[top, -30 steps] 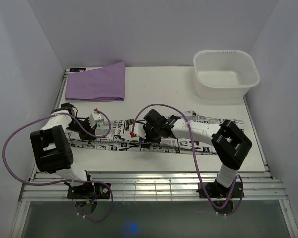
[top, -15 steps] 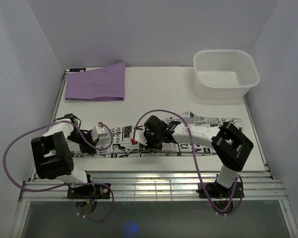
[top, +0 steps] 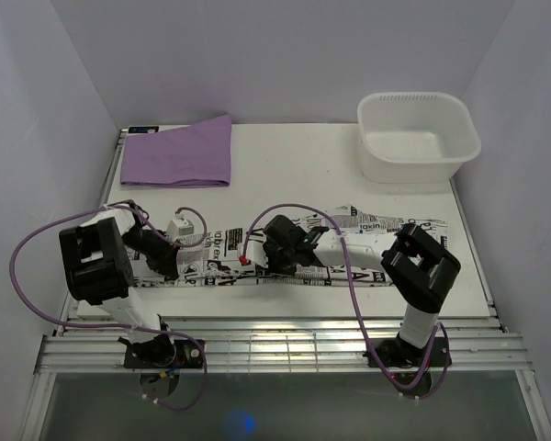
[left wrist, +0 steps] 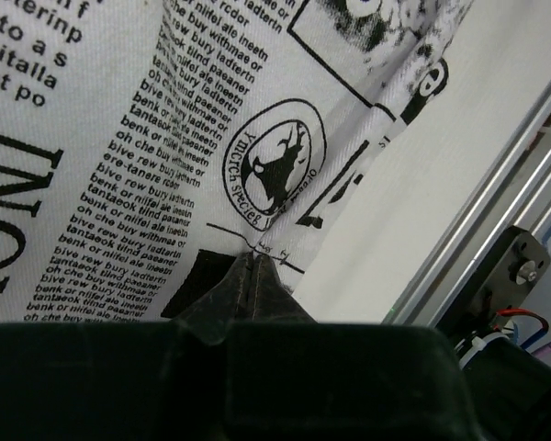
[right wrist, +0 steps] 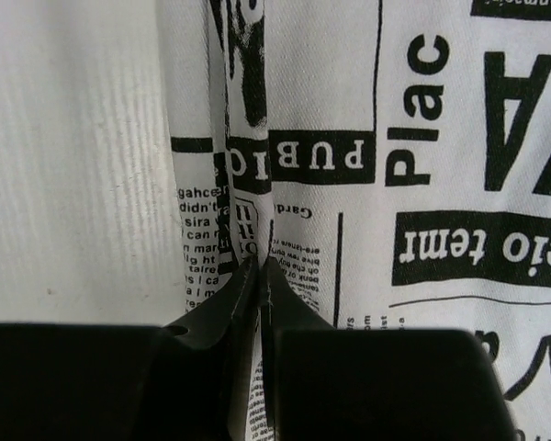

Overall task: Fold and stack the trousers
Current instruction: Fold the trousers

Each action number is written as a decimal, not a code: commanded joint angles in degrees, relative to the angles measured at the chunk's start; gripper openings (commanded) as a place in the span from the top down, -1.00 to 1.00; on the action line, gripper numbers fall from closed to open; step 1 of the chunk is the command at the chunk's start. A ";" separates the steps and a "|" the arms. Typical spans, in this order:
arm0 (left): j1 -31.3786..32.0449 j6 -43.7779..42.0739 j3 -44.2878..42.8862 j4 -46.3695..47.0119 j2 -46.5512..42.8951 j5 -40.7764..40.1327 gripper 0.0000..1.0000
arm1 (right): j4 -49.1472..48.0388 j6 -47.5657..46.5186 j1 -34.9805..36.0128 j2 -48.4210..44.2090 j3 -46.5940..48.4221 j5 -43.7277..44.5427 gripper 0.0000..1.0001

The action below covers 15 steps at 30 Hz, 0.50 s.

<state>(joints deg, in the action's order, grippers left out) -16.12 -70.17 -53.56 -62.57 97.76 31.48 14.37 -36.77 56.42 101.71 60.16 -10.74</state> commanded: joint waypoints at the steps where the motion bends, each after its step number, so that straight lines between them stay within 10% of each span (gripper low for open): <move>1: -0.05 -1.02 -2.25 17.13 1.57 -5.99 1.00 | -0.83 -0.76 -1.05 3.41 -1.71 8.37 0.85; 15: -0.67 -7.61 -0.60 7.28 -12.85 -5.37 1.00 | 6.29 2.41 -0.79 -4.15 -1.01 4.76 0.85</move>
<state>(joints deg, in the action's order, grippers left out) -15.88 -74.02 -56.55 -57.17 86.78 31.00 13.91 -35.31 56.27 98.15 61.30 -7.73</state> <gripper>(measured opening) 0.011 0.081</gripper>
